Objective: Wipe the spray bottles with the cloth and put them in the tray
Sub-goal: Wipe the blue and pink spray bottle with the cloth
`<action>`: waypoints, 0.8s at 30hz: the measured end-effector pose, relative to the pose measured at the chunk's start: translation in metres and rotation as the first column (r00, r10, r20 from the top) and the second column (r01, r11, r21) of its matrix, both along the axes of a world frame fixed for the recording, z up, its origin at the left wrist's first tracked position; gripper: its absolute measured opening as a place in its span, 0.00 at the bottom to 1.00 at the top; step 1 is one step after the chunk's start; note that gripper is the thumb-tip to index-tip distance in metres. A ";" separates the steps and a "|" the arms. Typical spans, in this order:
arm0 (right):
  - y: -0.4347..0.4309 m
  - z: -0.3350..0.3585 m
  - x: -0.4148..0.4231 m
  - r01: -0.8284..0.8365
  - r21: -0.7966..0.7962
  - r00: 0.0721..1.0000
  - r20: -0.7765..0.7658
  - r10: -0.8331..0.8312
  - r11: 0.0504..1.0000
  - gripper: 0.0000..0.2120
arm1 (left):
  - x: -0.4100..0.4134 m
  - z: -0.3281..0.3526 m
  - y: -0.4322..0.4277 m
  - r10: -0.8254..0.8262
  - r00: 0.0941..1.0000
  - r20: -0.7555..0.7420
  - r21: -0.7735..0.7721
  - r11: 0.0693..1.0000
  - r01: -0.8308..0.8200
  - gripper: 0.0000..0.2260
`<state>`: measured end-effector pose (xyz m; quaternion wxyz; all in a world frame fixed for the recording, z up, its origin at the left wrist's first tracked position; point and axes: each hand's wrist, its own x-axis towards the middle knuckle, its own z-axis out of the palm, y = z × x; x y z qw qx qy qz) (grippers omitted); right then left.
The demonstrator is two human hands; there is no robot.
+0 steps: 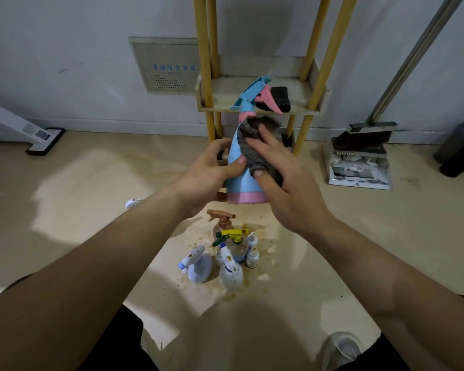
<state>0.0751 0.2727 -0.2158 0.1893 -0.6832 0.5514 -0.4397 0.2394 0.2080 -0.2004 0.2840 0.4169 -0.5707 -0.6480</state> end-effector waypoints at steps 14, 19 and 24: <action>0.000 -0.013 0.005 0.008 0.146 0.984 0.173 -0.033 0.989 0.25 | -0.007 -0.003 -0.008 0.271 0.961 -0.046 0.117 0.957 -0.264 0.23; 0.001 -0.016 0.008 0.005 0.144 0.984 0.178 -0.030 0.990 0.25 | -0.004 -0.001 -0.010 0.294 0.955 -0.032 0.122 0.950 -0.288 0.24; -0.006 -0.007 0.001 0.069 0.284 0.868 0.455 -0.198 0.956 0.20 | -0.009 -0.001 -0.002 0.196 0.981 -0.003 0.063 0.979 -0.195 0.23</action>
